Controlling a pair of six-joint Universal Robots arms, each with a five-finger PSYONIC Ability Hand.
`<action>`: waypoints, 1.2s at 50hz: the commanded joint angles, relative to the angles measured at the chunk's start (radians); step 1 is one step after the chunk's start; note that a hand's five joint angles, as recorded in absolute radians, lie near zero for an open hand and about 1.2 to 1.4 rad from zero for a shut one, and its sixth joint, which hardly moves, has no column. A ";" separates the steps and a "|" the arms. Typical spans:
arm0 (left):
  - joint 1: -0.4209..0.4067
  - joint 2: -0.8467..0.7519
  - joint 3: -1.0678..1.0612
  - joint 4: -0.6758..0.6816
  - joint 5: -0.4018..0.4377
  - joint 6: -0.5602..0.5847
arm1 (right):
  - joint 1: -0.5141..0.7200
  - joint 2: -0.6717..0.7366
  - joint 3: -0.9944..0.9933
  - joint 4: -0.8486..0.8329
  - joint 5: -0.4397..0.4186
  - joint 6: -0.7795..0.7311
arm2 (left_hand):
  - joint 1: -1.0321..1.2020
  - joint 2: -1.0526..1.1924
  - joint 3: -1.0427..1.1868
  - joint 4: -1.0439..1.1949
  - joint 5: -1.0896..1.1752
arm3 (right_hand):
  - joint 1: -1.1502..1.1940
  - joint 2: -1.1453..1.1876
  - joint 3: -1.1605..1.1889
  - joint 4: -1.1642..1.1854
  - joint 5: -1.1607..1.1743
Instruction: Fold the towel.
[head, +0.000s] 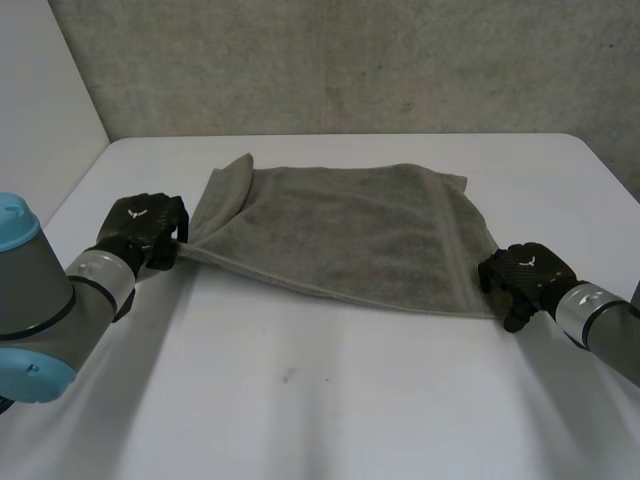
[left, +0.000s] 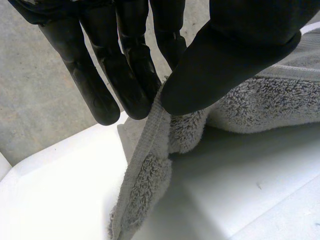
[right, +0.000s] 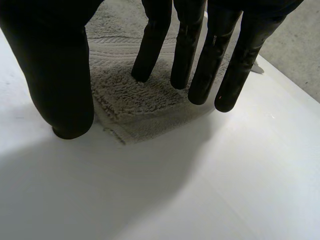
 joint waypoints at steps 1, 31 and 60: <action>0.000 -0.002 0.000 0.000 0.000 0.001 | 0.000 0.026 -0.042 0.001 -0.005 -0.003 | 0.224 0.177 0.179 0.179 0.187 | 0.024 0.123 0.121 0.121 0.157; 0.000 -0.008 0.001 0.002 0.002 0.001 | 0.042 0.087 -0.216 0.010 0.004 0.003 | 0.224 0.177 0.179 0.179 0.187 | 0.036 0.134 0.133 0.133 0.169; 0.000 -0.006 -0.008 -0.002 0.000 0.001 | 0.051 0.090 -0.216 0.113 0.016 0.001 | 0.224 0.177 0.179 0.179 0.187 | 0.466 0.565 0.563 0.563 0.599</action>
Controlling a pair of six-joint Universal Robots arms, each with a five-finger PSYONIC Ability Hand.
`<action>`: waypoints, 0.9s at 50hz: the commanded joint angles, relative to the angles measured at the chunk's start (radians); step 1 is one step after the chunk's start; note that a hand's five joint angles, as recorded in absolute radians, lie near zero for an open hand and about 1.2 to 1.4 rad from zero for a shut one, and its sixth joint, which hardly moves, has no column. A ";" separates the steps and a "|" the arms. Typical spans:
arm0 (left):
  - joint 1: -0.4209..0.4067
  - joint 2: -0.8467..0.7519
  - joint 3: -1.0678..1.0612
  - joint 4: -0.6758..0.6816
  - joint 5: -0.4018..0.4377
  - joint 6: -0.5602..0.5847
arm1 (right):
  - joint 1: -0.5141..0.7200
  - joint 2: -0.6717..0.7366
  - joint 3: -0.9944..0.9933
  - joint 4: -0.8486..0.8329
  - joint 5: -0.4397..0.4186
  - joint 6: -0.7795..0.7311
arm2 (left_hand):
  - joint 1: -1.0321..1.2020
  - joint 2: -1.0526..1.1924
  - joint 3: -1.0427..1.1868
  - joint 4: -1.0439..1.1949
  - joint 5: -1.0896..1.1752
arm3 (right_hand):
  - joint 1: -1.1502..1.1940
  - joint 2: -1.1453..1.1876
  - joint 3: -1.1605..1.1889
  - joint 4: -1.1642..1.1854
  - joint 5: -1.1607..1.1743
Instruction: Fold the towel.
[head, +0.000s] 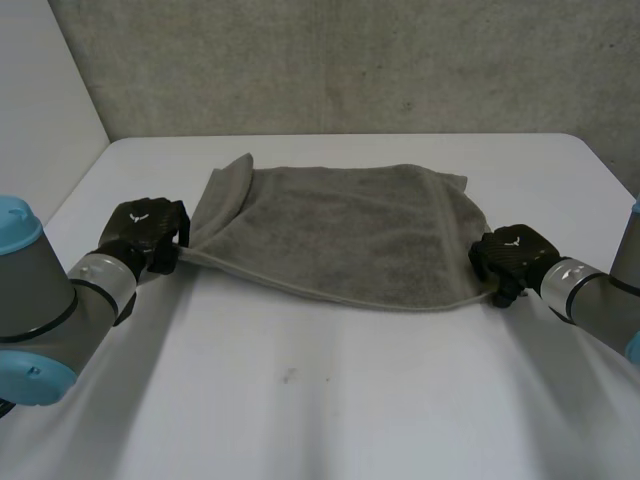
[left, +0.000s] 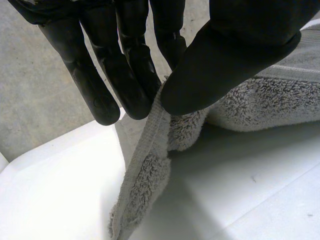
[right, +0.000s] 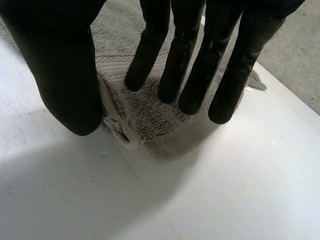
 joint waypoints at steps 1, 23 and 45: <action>0.000 0.001 -0.001 -0.001 -0.001 0.000 | -0.004 -0.004 0.000 0.003 0.004 0.004 | 0.224 0.177 0.179 0.179 0.187 | 0.052 0.200 0.208 0.208 0.599; 0.000 0.004 -0.007 -0.001 0.000 0.000 | -0.005 -0.048 0.027 0.009 0.004 0.004 | 0.224 0.177 0.179 0.179 0.187 | -0.705 -0.557 -0.550 -0.550 -0.158; 0.000 0.004 -0.007 -0.001 0.000 0.000 | -0.007 -0.019 0.014 -0.002 -0.001 0.004 | 0.224 0.177 0.179 0.179 0.187 | 0.061 0.209 0.217 0.216 0.608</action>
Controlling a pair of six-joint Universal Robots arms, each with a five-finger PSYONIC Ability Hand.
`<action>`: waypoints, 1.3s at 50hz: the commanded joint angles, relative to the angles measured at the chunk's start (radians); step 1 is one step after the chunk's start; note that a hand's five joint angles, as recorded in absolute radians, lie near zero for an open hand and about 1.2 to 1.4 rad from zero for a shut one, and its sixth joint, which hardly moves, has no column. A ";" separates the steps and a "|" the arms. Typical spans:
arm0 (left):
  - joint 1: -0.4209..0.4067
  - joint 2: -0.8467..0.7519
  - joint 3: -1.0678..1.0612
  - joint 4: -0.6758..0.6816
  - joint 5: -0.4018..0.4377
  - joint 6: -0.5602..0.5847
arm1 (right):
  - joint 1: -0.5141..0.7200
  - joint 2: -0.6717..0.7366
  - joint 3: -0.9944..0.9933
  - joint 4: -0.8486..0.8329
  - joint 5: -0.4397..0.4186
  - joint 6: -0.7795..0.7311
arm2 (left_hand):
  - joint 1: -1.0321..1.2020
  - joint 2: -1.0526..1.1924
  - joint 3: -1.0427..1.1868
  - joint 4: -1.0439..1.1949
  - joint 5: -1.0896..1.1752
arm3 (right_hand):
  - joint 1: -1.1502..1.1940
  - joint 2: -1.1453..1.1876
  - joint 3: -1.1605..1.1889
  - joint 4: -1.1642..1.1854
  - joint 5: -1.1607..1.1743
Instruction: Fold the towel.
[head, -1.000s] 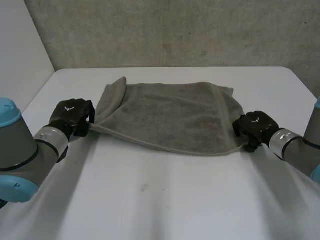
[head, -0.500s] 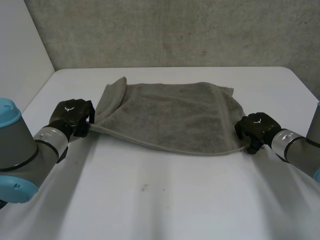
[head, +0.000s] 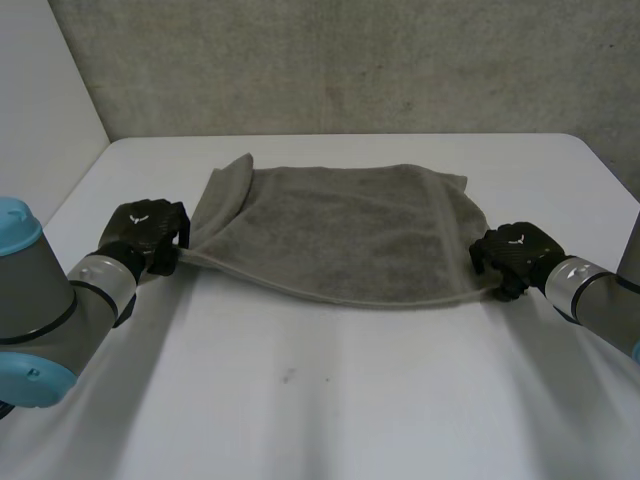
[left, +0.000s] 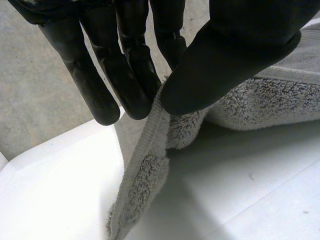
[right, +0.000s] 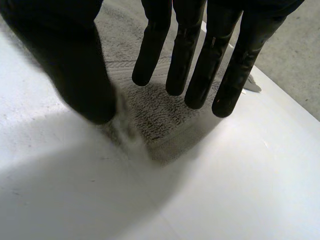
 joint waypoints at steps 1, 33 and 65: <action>0.000 0.000 0.000 0.000 0.000 0.000 | 0.000 0.017 -0.013 -0.002 0.001 0.001 | 0.224 0.177 0.179 0.179 0.187 | 0.445 0.550 0.551 0.559 0.567; 0.003 0.064 -0.025 -0.151 -0.002 0.066 | -0.081 -0.199 -0.002 0.167 0.004 0.060 | 0.224 0.177 0.179 0.179 0.187 | 0.542 0.647 0.648 0.655 0.664; -0.025 0.377 -0.221 -0.413 0.005 0.580 | -0.235 -0.497 0.153 0.563 -0.043 -0.338 | 0.224 0.177 0.179 0.179 0.187 | 0.542 0.647 0.648 0.655 0.664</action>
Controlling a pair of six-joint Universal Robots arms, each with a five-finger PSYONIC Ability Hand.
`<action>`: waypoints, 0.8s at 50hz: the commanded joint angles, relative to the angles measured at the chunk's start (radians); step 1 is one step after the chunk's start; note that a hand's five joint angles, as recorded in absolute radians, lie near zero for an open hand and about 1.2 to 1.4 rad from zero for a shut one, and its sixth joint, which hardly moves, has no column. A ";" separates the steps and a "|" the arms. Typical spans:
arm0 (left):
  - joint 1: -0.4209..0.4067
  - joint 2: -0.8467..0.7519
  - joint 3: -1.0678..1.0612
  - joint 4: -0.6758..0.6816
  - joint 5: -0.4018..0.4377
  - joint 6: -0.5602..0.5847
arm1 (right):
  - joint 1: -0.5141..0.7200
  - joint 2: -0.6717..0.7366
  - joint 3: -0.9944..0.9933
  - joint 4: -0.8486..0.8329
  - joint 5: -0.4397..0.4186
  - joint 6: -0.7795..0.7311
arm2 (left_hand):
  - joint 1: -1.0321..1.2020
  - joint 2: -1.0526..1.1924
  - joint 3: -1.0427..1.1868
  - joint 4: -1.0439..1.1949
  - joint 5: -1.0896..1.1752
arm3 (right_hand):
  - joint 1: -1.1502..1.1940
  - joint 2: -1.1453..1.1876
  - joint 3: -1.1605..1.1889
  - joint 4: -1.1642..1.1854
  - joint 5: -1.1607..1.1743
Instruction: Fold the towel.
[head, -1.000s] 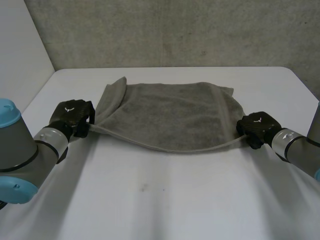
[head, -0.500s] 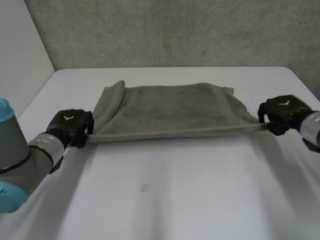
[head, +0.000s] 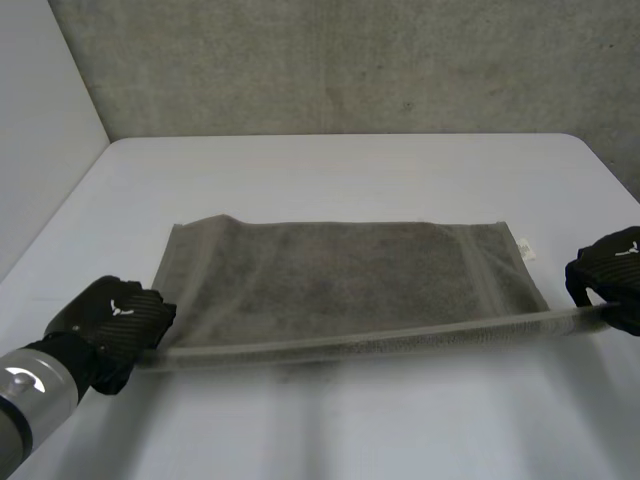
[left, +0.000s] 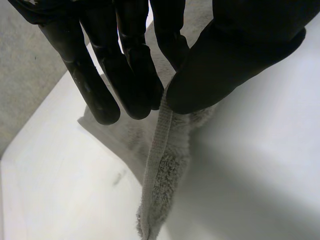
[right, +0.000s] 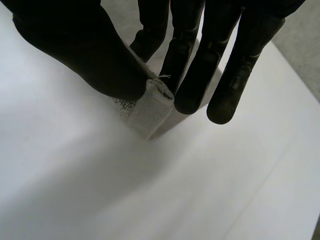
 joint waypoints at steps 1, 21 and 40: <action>-0.013 -0.195 0.098 0.169 0.001 0.034 | 0.021 0.118 -0.029 -0.174 -0.010 0.103 | 0.224 0.177 0.179 0.179 0.187 | 0.007 0.183 0.183 0.180 0.189; -0.049 -0.876 0.840 0.300 0.002 0.037 | 0.250 0.580 -0.385 -0.728 0.196 0.446 | 0.224 0.177 0.179 0.179 0.187 | 0.007 0.183 0.183 0.180 0.189; -0.075 -1.188 1.251 0.298 -0.004 0.029 | 0.308 0.777 -0.534 -0.877 0.286 0.445 | -0.897 -0.944 -0.942 -0.942 -0.934 | -1.214 -1.039 -1.039 -1.042 -1.033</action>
